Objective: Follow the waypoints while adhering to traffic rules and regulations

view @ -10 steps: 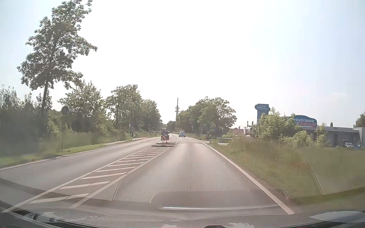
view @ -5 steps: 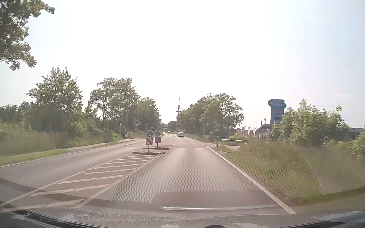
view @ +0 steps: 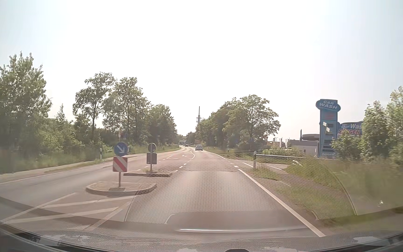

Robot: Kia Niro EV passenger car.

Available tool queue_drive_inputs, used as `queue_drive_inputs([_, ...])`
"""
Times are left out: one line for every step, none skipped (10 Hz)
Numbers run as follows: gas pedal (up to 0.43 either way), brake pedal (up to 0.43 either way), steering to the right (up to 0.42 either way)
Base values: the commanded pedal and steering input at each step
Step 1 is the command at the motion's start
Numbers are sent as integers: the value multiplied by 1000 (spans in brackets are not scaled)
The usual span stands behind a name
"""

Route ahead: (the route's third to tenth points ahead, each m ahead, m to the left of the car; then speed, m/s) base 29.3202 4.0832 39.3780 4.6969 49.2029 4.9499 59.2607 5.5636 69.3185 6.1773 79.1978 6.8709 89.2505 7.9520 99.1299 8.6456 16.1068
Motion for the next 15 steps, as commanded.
queue_drive_inputs([150, 0, -6])
queue_drive_inputs([150, 0, -6])
queue_drive_inputs([150, 0, -5])
queue_drive_inputs([150, 0, -6])
queue_drive_inputs([157, 0, -6])
queue_drive_inputs([157, 0, -6])
queue_drive_inputs([157, 0, -6])
queue_drive_inputs([157, 0, -6])
queue_drive_inputs([157, 0, -6])
queue_drive_inputs([169, 0, -6])
queue_drive_inputs([169, 0, -7])
queue_drive_inputs([169, 0, -8])
queue_drive_inputs([169, 0, -9])
queue_drive_inputs([169, 0, -10])
queue_drive_inputs([169, 0, -12])
